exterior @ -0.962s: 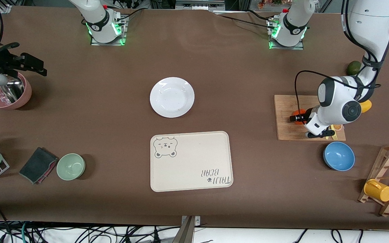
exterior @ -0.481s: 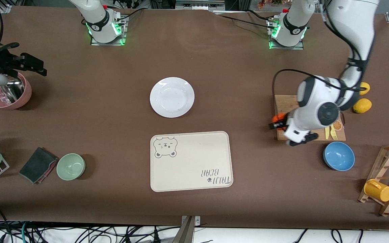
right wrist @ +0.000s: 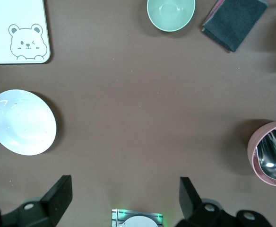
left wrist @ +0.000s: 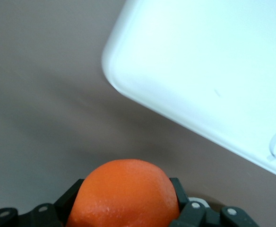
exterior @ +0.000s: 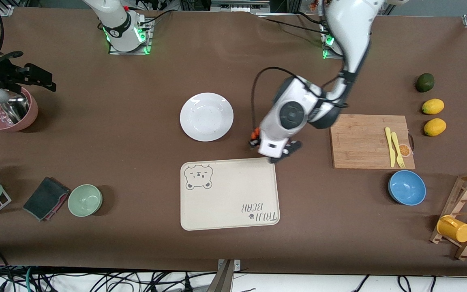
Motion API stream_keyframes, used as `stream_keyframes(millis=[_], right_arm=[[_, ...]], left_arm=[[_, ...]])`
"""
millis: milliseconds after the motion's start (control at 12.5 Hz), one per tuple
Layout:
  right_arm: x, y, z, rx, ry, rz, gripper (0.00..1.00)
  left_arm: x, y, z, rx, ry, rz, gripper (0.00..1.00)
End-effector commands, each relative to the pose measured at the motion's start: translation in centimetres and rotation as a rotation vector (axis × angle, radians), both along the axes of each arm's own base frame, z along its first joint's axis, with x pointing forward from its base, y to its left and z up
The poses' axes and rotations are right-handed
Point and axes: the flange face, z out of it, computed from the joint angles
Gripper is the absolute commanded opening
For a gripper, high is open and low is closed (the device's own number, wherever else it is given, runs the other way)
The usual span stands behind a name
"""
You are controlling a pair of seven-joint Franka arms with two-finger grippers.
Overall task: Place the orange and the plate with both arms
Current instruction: 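Carry the orange with the left gripper onto the white plate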
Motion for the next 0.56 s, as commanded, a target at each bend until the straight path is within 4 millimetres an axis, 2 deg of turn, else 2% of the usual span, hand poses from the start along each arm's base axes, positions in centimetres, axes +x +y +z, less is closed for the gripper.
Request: stream_keyframes(millis=[0,160,321,481], right_arm=[[-0.1,-0.1,0.7,-0.001,0.001,-0.002,1.0],[0.0,-0.1,0.6,0.0,0.002,-0.004,1.0],[0.0,-0.1,0.6,0.0,0.001,-0.004,1.0],[0.0,-0.1,0.5,0.002,0.004,-0.004,1.0]], left_arm=[[-3.0,-7.5,-3.5,-0.019,-0.015,0.049,0.05],[-5.7,-11.2,-3.5,-0.034,-0.028,0.057,0.05],[-7.2,-13.6,-3.0,-0.046,-0.034,0.058,0.06],[-8.6,-16.2,-4.7,-0.066,-0.053,0.038,0.08]])
